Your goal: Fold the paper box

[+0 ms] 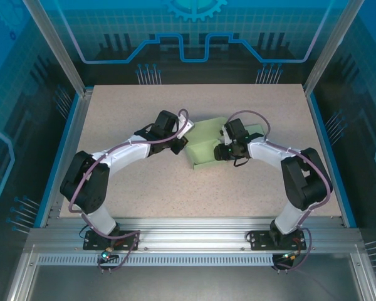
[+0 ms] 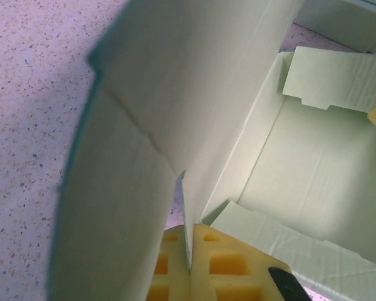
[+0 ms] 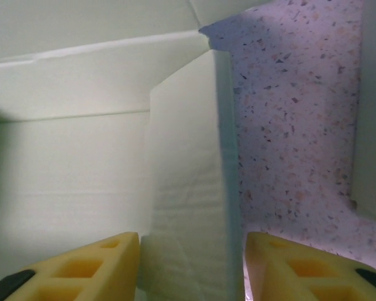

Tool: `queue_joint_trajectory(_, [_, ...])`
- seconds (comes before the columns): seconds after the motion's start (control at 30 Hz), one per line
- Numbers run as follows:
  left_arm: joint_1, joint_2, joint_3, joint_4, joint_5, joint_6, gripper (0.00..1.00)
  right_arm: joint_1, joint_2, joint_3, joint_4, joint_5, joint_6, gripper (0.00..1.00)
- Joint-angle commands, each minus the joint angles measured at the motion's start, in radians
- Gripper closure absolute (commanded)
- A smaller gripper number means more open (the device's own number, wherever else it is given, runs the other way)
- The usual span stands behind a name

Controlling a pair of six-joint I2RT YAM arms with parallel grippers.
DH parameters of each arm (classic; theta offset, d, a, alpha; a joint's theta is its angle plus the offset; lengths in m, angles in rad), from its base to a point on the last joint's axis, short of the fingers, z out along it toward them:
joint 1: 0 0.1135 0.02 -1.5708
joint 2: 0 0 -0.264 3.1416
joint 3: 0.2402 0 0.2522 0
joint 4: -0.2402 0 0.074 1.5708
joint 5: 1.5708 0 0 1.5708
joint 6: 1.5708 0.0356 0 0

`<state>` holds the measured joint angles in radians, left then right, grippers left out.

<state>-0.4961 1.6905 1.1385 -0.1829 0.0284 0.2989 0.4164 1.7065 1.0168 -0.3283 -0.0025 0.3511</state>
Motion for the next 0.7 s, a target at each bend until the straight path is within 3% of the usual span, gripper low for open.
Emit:
queue_joint_trajectory(0.0, [0.01, 0.01, 0.01, -0.043, 0.027, 0.032, 0.95, 0.023, 0.038, 0.031, 0.026, 0.048, -0.002, 0.57])
queue_joint_trajectory(0.17, [0.021, 0.0, 0.008, -0.03, 0.017, 0.02, 0.96, 0.075, 0.074, 0.039, 0.006, 0.23, -0.031, 0.61])
queue_joint_trajectory(0.43, [0.023, -0.007, 0.014, -0.008, -0.059, -0.098, 0.95, 0.227, 0.161, 0.095, -0.078, 0.635, 0.005, 0.91])
queue_joint_trajectory(0.57, [0.023, -0.012, 0.002, 0.015, -0.073, -0.155, 0.95, 0.268, 0.244, 0.167, -0.173, 0.755, 0.037, 0.92])
queue_joint_trajectory(0.67, [0.023, -0.014, -0.008, 0.034, -0.058, -0.174, 0.95, 0.285, 0.319, 0.23, -0.247, 0.798, 0.061, 0.82])
